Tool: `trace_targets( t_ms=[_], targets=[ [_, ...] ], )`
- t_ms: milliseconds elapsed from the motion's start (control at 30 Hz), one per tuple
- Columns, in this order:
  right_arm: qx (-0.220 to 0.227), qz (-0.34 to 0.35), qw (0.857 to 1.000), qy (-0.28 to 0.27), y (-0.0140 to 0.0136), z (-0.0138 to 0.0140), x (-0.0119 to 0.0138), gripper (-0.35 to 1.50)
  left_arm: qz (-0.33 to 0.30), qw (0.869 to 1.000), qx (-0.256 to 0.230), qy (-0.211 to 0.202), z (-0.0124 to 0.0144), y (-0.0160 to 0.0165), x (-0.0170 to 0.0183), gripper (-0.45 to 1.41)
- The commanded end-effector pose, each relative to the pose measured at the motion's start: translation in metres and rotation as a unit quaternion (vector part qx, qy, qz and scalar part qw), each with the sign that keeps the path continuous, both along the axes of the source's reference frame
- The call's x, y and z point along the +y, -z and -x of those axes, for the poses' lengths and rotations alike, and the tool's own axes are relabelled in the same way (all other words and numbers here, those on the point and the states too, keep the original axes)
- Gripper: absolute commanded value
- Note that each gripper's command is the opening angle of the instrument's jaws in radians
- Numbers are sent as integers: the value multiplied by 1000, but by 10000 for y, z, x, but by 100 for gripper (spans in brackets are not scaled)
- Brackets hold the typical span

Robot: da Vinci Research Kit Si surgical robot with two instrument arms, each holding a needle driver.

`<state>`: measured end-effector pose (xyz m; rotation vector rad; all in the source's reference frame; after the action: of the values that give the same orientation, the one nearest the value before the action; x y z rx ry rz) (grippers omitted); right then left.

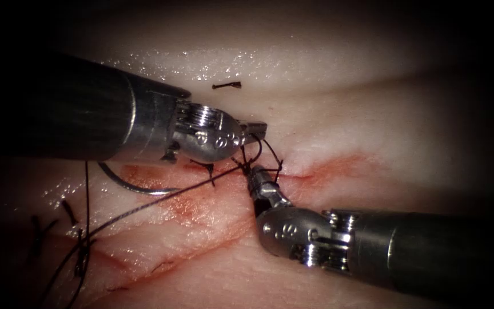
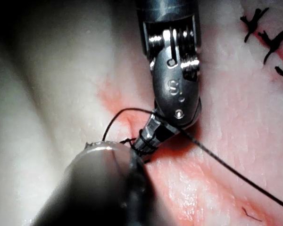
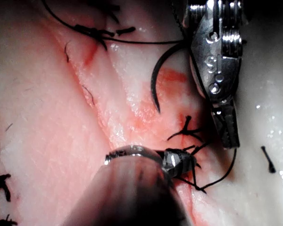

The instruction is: Wound Closure

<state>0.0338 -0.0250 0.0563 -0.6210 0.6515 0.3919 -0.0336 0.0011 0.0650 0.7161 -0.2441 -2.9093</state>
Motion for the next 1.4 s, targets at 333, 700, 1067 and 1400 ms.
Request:
trace_targets(
  t_ms=[333, 700, 1067, 1400],
  targets=[
    [49, -28, 997, -42, -3, -3, -4, -35, -14, 999, -51, 11, 3, 8, 27, -45],
    [227, -133, 945, -195, -2, 27, -7, -35, -17, 989, -132, 61, -10, 43, 136, -45],
    [254, -143, 934, -204, -7, 31, -19, -35, 22, 979, -188, 77, -33, 54, 249, -45],
    [209, -119, 957, -164, -5, 30, -42, -35, 34, 977, -191, 85, -51, 20, 298, -45]
  ],
)
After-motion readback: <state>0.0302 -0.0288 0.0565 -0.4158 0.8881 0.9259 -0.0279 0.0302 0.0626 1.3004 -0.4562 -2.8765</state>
